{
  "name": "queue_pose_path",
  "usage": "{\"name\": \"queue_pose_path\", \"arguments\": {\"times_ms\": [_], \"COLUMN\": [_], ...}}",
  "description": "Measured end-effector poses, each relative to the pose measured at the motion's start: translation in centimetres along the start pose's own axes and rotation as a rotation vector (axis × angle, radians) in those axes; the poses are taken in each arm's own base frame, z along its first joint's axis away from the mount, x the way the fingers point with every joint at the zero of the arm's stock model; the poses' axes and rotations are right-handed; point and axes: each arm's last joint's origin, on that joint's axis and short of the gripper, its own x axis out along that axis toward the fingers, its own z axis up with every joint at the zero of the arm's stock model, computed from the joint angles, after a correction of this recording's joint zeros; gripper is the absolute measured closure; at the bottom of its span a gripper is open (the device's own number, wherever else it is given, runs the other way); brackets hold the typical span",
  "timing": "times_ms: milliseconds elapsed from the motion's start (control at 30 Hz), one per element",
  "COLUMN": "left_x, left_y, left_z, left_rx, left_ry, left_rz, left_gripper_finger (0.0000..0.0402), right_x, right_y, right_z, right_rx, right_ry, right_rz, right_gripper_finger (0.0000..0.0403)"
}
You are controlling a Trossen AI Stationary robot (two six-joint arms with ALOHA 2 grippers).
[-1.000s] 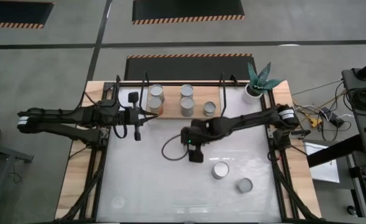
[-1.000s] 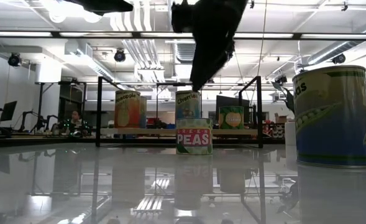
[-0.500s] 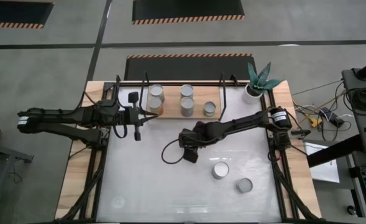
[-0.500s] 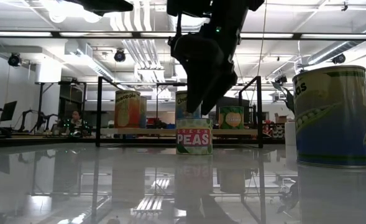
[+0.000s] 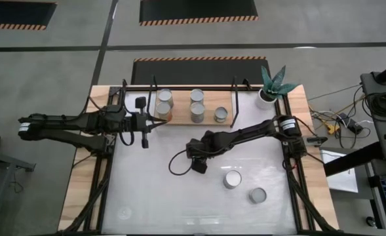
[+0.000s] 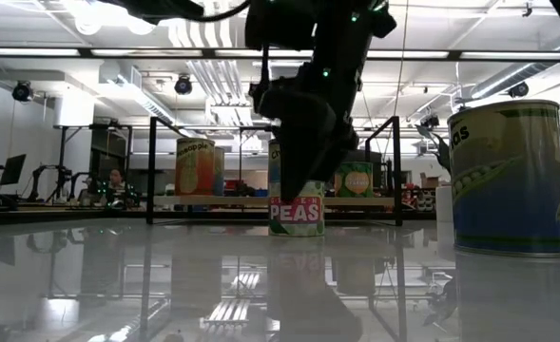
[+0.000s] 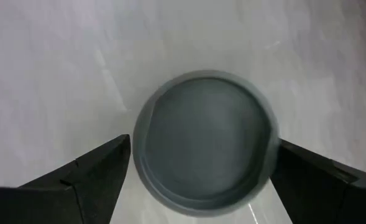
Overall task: Pick and place cans onto a shelf
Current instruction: Put the canned green peas on the shelf
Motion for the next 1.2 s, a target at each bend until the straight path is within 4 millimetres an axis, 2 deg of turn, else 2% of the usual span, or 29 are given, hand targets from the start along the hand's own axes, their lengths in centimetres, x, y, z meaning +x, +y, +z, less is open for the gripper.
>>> {"name": "queue_pose_path", "arguments": {"times_ms": [333, 433, 567, 667, 800, 1000, 1100, 1200], "left_x": [0.0, 0.0, 0.0, 0.0, 0.0, 0.0, 0.0, 0.0], "left_y": [0.0, 0.0, 0.0, 0.0, 0.0, 0.0, 0.0, 0.0], "left_z": [0.0, 0.0, 0.0, 0.0, 0.0, 0.1, 0.1, 0.1], "left_rx": [0.000, 0.000, 0.000, 0.000, 0.000, -0.001, -0.002, -0.002], "left_ry": [0.000, 0.000, 0.000, 0.000, -0.002, -0.006, -0.009, -0.011], "left_rz": [0.000, 0.000, 0.000, 0.000, 0.000, 0.002, 0.003, 0.004], "left_gripper_finger": [0.0402, 0.0402, 0.0402, 0.0402, 0.0402, 0.0402, 0.0402, 0.0402], "right_x": [0.3, 0.2, -0.8, -3.0, -7.2, -13.8, -16.2, -17.6], "right_y": [-0.3, -0.3, -0.5, -0.8, -2.3, -6.2, -8.4, -10.5], "right_z": [0.2, 0.2, 0.1, 0.0, -0.2, -0.2, -0.2, 0.1], "right_rx": [-0.029, -0.101, -0.201, -0.308, -0.415, -0.380, -0.367, -0.354], "right_ry": [0.004, 0.003, 0.005, 0.001, -0.031, -0.193, -0.269, -0.329], "right_rz": [-0.003, -0.002, 0.016, 0.079, 0.088, 0.019, -0.089, -0.158], "right_gripper_finger": [0.0126, 0.0130, 0.0111, 0.0102, 0.0103, 0.0113, 0.0113, 0.0113]}}
